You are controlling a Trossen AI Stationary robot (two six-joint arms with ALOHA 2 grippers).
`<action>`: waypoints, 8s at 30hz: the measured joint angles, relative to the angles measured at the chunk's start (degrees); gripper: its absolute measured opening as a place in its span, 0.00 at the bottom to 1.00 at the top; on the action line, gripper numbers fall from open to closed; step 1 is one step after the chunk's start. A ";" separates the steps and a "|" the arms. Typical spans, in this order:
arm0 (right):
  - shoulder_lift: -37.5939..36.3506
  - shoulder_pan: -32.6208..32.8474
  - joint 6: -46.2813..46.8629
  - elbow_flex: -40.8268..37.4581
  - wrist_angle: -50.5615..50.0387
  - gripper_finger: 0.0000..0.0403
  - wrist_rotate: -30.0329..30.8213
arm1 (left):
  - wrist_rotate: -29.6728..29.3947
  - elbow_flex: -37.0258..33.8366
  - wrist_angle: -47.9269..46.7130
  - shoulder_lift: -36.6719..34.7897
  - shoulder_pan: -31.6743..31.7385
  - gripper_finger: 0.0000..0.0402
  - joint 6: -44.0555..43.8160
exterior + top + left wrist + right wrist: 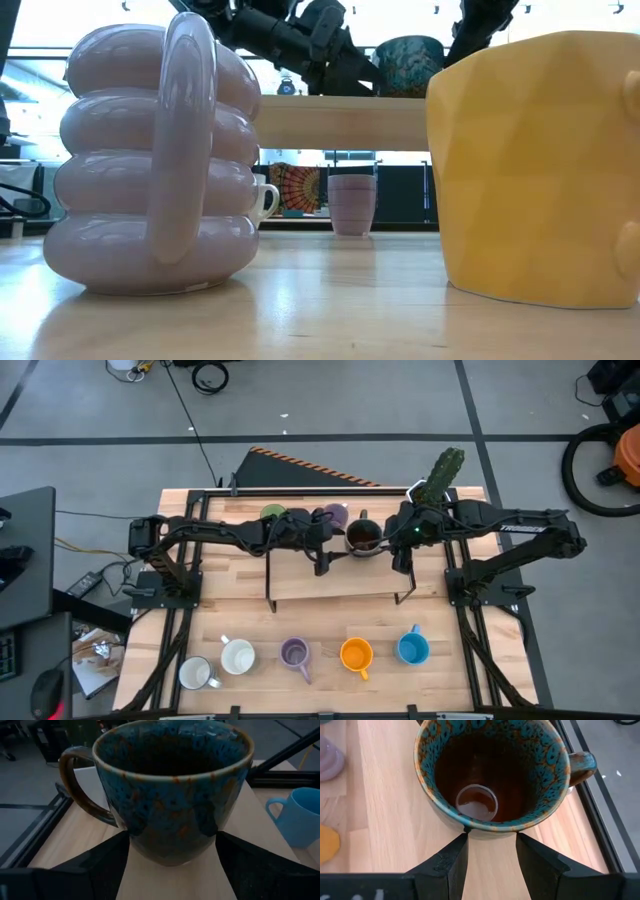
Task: Place coffee mugs
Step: Put the blue-brown mug on the shelf, then put the green mug on the shelf
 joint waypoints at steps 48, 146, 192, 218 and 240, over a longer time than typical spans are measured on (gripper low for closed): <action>-2.14 -3.28 1.35 0.00 -11.08 0.41 0.78 | 5.92 8.09 9.29 9.71 1.95 0.76 -0.31; -19.57 6.88 7.43 -4.52 1.26 0.41 11.61 | 8.60 -11.69 -34.73 -27.94 35.62 0.43 -6.97; -13.23 5.25 2.99 -4.52 8.71 0.41 6.90 | 1.22 -11.80 -51.85 -26.07 27.07 0.55 51.03; -11.71 5.25 2.82 -4.50 10.45 0.41 4.31 | -2.14 -11.65 -48.73 -15.29 26.88 0.48 58.22; -11.72 5.25 2.80 -4.50 10.78 0.41 4.31 | -2.29 -11.52 -51.48 -15.31 26.82 0.04 56.48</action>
